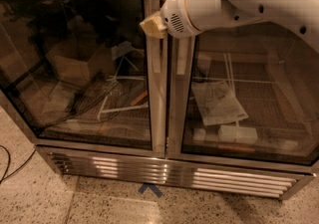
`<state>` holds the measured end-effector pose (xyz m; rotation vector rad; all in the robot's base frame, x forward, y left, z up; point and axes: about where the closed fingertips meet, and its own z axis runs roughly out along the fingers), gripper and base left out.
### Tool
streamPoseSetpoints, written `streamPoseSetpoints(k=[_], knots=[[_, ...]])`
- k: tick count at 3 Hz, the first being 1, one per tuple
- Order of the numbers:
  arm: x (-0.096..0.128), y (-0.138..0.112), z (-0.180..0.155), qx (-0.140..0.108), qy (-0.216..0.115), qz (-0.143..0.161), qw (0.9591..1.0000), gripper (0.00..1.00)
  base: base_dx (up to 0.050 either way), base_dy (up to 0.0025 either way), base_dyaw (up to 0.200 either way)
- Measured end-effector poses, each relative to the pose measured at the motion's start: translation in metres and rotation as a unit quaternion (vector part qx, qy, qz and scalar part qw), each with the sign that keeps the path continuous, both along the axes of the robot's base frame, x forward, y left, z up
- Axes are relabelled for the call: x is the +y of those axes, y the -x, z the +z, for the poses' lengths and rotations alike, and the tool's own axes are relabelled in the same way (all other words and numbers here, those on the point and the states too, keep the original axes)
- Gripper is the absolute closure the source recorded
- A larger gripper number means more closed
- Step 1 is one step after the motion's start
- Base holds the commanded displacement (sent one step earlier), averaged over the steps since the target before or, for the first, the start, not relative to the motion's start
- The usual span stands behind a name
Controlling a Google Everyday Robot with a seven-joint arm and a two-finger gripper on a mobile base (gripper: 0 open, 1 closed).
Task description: Place blue chip bag into bottom drawer
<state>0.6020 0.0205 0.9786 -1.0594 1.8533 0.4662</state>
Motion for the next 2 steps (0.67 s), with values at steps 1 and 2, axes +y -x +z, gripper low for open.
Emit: streamPoseSetpoints(k=[1,2], knots=[[0.0039,0.0044,0.0011,0.007,-0.013,0.019,0.9997,1.00,0.000,0.00000,0.000],[0.0082,0.0101,0.0029,0.015,-0.028,0.043,0.9986,1.00,0.000,0.00000,0.000]])
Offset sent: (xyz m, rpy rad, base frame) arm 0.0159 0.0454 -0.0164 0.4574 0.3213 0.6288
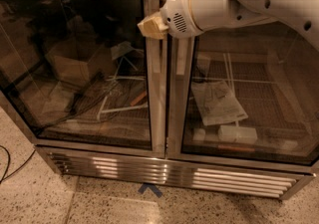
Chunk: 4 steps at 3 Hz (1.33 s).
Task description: Place blue chip bag into bottom drawer
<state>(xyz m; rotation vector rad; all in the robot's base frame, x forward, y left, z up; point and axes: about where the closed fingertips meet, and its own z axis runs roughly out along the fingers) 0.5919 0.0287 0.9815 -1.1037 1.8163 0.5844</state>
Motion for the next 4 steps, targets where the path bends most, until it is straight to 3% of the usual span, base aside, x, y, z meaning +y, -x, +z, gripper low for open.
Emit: streamPoseSetpoints(k=[4], knots=[[-0.0009,-0.0030,0.0000,-0.008,0.012,-0.014,0.9998,1.00,0.000,0.00000,0.000]])
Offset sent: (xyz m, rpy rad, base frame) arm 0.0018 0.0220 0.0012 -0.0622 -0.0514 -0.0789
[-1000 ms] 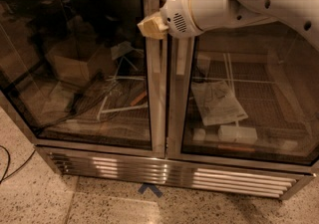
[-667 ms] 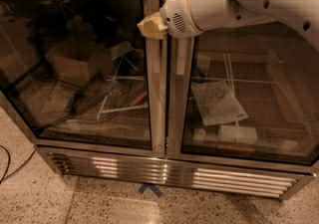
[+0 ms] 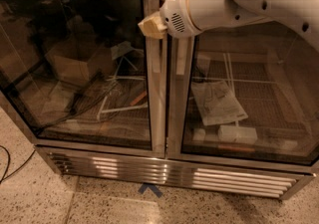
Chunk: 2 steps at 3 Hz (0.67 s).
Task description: Place blue chip bag into bottom drawer
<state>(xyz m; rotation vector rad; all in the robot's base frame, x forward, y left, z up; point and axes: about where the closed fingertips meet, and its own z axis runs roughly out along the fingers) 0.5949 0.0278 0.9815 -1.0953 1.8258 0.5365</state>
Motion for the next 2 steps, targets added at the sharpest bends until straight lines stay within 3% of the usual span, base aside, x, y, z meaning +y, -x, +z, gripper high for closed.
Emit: streamPoseSetpoints(k=[2], knots=[[-0.0023,-0.0054,-0.0003,-0.012,0.019,-0.017,0.9996,0.97,0.000,0.00000,0.000]])
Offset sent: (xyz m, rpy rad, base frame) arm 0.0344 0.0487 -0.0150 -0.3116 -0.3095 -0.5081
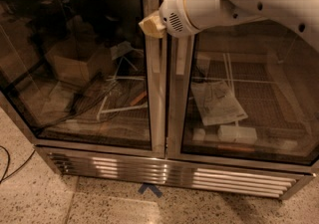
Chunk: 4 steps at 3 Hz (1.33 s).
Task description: Place blue chip bag into bottom drawer
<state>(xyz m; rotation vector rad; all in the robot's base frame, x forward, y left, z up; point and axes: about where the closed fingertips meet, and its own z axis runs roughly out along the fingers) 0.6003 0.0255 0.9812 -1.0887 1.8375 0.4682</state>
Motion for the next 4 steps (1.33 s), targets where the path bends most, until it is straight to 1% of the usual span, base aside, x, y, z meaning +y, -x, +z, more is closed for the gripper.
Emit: streamPoseSetpoints(k=[1,2,3,4], knots=[[-0.0016,-0.0005,-0.0002,-0.001,0.001,-0.001,1.0000,0.74,0.000,0.00000,0.000],[-0.0018,-0.0018,-0.0009,-0.008,0.009,-0.012,0.9999,0.43,0.000,0.00000,0.000],[-0.0025,-0.0034,0.0006,-0.019,0.022,-0.026,0.9992,0.19,0.000,0.00000,0.000],[-0.0029,-0.0020,-0.0007,-0.024,0.028,-0.033,0.9988,0.01,0.000,0.00000,0.000]])
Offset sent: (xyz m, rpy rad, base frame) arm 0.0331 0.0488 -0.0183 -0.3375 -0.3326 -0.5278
